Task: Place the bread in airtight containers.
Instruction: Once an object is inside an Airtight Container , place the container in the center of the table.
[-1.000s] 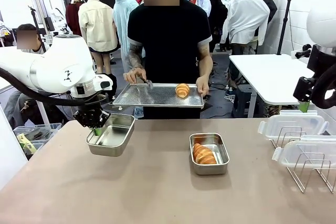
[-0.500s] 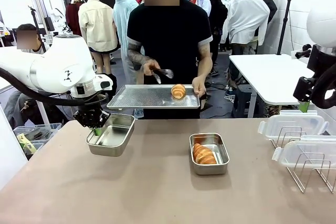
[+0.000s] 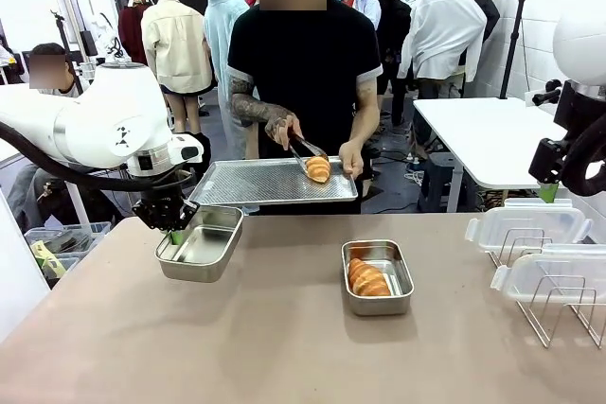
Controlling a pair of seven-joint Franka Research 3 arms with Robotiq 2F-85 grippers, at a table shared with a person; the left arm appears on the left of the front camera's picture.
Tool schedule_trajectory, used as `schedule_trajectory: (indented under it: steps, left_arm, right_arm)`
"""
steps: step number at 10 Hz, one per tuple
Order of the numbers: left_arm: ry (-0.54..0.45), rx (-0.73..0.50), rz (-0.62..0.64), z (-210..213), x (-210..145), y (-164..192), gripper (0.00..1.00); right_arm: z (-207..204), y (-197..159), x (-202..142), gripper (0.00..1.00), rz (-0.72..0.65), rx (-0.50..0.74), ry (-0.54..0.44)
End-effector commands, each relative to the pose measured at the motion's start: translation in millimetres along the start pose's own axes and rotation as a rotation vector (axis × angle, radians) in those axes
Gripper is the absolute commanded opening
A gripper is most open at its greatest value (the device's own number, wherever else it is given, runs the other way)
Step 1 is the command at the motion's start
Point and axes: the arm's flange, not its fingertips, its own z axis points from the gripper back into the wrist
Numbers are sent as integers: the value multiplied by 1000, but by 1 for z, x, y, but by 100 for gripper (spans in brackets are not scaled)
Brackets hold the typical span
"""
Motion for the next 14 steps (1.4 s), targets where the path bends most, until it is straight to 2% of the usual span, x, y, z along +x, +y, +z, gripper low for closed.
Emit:
schedule_trajectory:
  steps: [1,14]
  left_arm:
    - [-4,12,-6,4,0,2,0]
    - [-4,12,-6,4,0,2,0]
  right_arm:
    - [2,2,3,100,-20,4,-2]
    - [2,2,3,100,-20,4,-2]
